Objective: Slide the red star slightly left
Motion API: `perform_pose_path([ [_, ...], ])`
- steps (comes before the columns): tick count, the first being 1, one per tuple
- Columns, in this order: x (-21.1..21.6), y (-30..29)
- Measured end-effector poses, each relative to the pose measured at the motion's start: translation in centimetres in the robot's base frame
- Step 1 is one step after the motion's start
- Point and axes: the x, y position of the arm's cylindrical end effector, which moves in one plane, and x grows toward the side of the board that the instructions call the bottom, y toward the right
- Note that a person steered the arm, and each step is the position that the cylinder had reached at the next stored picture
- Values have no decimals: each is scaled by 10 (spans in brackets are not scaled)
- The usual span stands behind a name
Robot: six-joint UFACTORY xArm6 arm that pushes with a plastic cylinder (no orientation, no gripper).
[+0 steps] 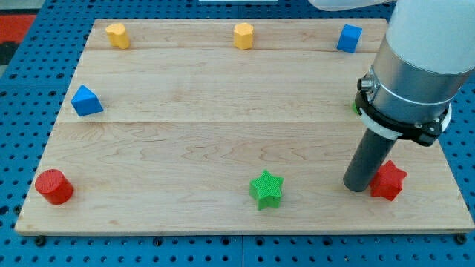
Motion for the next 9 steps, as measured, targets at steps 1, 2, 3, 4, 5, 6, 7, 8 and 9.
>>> perform_pose_path([
  [1,-1,0],
  [2,-39,-28],
  [3,-52,-32],
  [4,-59,-32],
  [5,-68,-16],
  [6,-68,37],
  [7,-55,78],
  [8,-5,72],
  [9,11,41],
])
